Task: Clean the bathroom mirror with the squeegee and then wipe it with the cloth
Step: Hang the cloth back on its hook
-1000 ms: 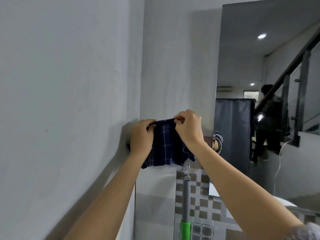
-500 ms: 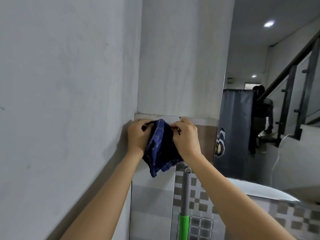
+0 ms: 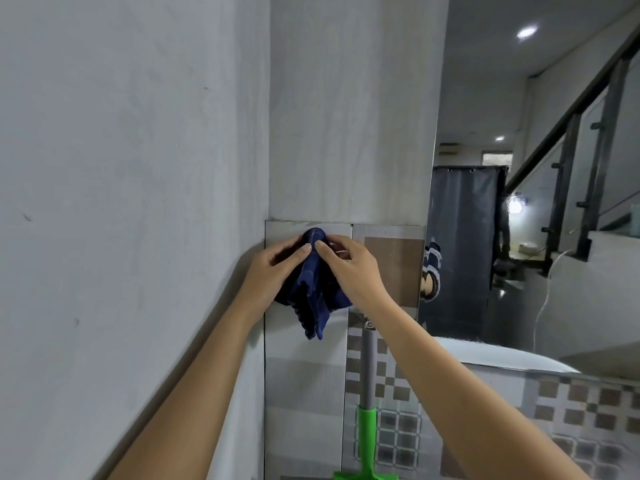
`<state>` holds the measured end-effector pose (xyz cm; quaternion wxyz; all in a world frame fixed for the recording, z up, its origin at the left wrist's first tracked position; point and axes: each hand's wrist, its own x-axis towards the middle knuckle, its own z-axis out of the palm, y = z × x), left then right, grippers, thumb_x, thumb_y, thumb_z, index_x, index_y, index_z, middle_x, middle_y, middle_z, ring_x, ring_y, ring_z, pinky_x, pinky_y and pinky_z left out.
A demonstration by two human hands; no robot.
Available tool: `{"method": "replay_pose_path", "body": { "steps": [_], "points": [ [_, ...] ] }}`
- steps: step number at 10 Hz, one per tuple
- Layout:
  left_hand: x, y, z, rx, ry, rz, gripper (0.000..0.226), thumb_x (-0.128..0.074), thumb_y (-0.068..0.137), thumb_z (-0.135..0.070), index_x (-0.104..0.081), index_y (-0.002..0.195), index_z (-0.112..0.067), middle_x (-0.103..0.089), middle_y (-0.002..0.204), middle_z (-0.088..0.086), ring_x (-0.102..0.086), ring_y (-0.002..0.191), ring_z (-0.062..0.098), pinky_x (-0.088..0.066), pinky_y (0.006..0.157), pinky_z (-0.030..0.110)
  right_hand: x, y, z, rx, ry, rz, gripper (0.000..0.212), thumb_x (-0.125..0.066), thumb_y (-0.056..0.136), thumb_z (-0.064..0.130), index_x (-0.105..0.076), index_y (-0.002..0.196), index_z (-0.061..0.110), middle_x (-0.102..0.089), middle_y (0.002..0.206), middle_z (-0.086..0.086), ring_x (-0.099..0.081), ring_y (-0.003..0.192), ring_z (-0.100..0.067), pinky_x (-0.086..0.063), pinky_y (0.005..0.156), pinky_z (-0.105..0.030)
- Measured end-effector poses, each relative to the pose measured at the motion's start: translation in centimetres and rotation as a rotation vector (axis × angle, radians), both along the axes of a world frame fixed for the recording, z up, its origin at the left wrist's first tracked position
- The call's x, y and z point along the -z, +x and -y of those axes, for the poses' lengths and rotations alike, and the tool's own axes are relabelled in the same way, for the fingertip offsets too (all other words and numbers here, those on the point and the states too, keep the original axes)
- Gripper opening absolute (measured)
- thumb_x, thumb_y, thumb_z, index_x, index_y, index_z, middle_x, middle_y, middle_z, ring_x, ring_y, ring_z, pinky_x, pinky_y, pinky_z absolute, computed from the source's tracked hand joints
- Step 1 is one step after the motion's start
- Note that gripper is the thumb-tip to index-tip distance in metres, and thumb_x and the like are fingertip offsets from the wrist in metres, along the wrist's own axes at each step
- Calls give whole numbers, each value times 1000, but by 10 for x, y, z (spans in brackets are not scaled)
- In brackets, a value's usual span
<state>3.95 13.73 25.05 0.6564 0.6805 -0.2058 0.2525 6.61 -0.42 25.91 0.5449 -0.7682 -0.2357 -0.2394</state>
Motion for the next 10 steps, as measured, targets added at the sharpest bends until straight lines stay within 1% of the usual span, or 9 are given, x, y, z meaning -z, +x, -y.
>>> {"method": "replay_pose_path", "body": {
  "steps": [2, 3, 4, 5, 6, 7, 8, 9, 10],
  "points": [
    [5, 7, -3, -37, 58, 36, 27, -64, 85, -22, -61, 109, -35, -65, 108, -16, -61, 102, 0, -48, 89, 20, 6, 6, -3, 34, 3, 43, 35, -59, 88, 33, -58, 121, 19, -60, 120, -4, -57, 106, -19, -46, 90, -28],
    [8, 17, -2, -91, 97, 86, 36, -65, 85, -18, -57, 118, -28, -63, 108, -17, -59, 102, -3, -48, 84, 14, 11, 9, -5, 81, 3, 123, 33, -61, 87, 27, -59, 120, 18, -60, 115, -4, -57, 101, -17, -46, 87, -26],
    [10, 26, -2, -189, 144, 132, 36, -64, 85, -13, -57, 119, -22, -62, 106, -17, -59, 100, -3, -47, 84, 13, 15, 11, -10, 136, 17, 180, 31, -62, 87, 25, -61, 116, 14, -61, 110, -5, -58, 97, -16, -48, 85, -26],
    [9, 26, 0, -257, 185, 138, 37, -63, 86, -11, -57, 123, -16, -61, 110, -13, -58, 102, 3, -45, 86, 12, 15, 10, -12, 160, 5, 211, 28, -61, 88, 24, -62, 114, 13, -61, 107, -5, -55, 91, -12, -44, 79, -21],
    [8, 15, 5, -368, 293, 141, 36, -59, 89, -17, -55, 125, -17, -58, 115, -11, -54, 105, 5, -38, 83, 6, 13, 2, -6, 157, -85, 197, 27, -57, 90, 22, -62, 115, 14, -62, 108, -7, -56, 93, -15, -40, 79, -19],
    [7, 1, 9, -421, 357, 117, 35, -51, 94, -23, -51, 129, -17, -58, 123, -4, -51, 113, 10, -36, 87, 18, 11, -10, 4, 149, -157, 149, 32, -51, 93, 23, -58, 122, 13, -62, 116, -7, -56, 104, -20, -39, 83, -21],
    [3, -20, 16, -488, 418, 46, 41, -42, 97, -30, -41, 136, -16, -47, 137, 2, -41, 127, 20, -31, 94, 25, 5, -33, 23, 158, -254, 102, 33, -44, 97, 21, -55, 125, 8, -60, 121, -11, -53, 107, -22, -38, 83, -23],
    [1, -44, 22, -543, 542, 10, 47, -39, 98, -33, -33, 140, -14, -32, 148, 1, -29, 135, 16, -25, 102, 25, 4, -54, 44, 207, -365, 57, 38, -43, 96, 21, -49, 128, 0, -52, 133, -16, -45, 123, -31, -36, 101, -37],
    [-1, -52, 28, -626, 644, 27, 51, -37, 98, -34, -28, 142, -12, -21, 153, 3, -17, 140, 17, -18, 110, 32, 8, -59, 58, 249, -478, 21, 50, -41, 97, 25, -30, 144, 9, -30, 152, -8, -20, 142, -22, -20, 114, -36]
  ]
}}
